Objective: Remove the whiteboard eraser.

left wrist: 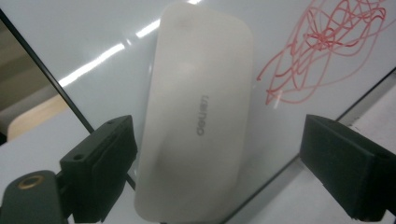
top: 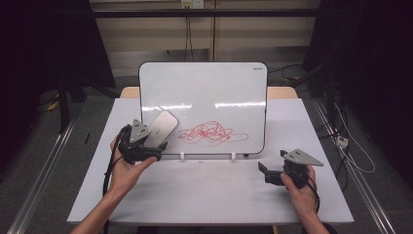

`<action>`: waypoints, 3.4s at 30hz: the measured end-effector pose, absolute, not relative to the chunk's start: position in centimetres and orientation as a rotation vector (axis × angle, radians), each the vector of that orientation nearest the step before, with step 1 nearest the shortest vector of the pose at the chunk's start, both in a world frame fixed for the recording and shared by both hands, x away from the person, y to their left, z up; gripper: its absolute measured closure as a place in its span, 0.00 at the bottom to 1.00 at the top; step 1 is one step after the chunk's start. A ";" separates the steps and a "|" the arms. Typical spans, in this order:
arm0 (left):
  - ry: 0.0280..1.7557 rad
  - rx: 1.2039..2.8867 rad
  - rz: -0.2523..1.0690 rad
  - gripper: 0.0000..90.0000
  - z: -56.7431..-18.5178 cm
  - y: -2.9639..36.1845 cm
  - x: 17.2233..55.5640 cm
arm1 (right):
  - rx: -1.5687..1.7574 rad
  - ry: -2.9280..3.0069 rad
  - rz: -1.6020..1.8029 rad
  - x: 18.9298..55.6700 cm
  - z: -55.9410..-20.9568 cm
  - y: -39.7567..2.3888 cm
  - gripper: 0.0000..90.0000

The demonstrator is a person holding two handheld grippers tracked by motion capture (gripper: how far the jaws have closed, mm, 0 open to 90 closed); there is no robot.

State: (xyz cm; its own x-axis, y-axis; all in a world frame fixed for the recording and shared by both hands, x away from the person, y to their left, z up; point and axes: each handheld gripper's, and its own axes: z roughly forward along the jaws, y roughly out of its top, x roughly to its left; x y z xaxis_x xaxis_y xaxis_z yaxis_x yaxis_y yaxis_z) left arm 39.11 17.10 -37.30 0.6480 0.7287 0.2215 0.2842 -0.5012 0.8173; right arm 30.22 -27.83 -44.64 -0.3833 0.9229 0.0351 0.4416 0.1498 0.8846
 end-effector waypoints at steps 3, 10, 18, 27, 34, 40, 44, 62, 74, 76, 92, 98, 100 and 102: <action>0.774 2.089 0.743 0.14 -37.0 16.8 39.4 | 1.294 1.903 1.176 30.2 -44.7 -27.7 0.07; 0.765 2.106 0.816 0.16 -37.2 15.5 40.2 | 1.293 1.905 1.176 30.2 -44.7 -27.8 0.07; 0.780 2.132 0.847 0.19 -37.9 15.0 41.0 | 1.290 1.908 1.180 30.2 -44.7 -27.7 0.07; 0.759 2.179 0.894 0.30 -38.2 14.1 41.4 | 1.282 1.913 1.177 30.2 -44.7 -27.7 0.07; 0.755 2.194 0.928 0.33 -38.3 13.9 41.3 | 1.288 1.910 1.179 30.2 -44.7 -27.7 0.07; 0.762 2.214 0.971 0.33 -38.5 13.4 41.4 | 1.284 1.911 1.178 30.2 -44.6 -27.7 0.07; 0.772 2.220 0.987 0.34 -38.6 13.3 41.2 | 1.282 1.911 1.178 30.2 -44.6 -27.7 0.07; 0.798 2.178 0.894 0.35 -38.4 14.0 41.4 | 1.285 1.913 1.181 30.2 -44.6 -27.7 0.07; 0.805 2.107 0.805 0.35 -37.9 14.9 41.2 | 1.288 1.914 1.183 30.2 -44.6 -27.7 0.06; 0.789 2.110 0.797 0.35 -37.5 14.9 40.8 | 1.289 1.920 1.185 30.2 -44.7 -27.7 0.06; 0.785 1.993 0.677 0.35 -36.0 16.5 39.6 | 1.298 1.918 1.180 30.5 -44.7 -27.5 0.06; 0.739 1.975 0.655 0.35 -35.5 16.1 39.1 | 1.294 1.919 1.184 30.3 -44.7 -27.7 0.06; 0.724 1.978 0.649 0.35 -35.3 15.9 38.8 | 1.297 1.914 1.186 30.2 -44.7 -27.8 0.06; 0.713 1.983 0.651 0.35 -35.2 15.6 38.5 | 1.299 1.909 1.189 30.1 -44.7 -27.9 0.06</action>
State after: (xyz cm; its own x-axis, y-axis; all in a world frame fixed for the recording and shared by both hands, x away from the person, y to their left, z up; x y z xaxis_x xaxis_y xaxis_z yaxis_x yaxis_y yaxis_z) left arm 38.54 15.61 -35.22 0.6950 0.7005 0.1621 0.2253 -0.4263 0.8761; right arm 30.14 -27.87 -44.69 -0.3914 0.9191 0.0446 0.4452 0.1467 0.8834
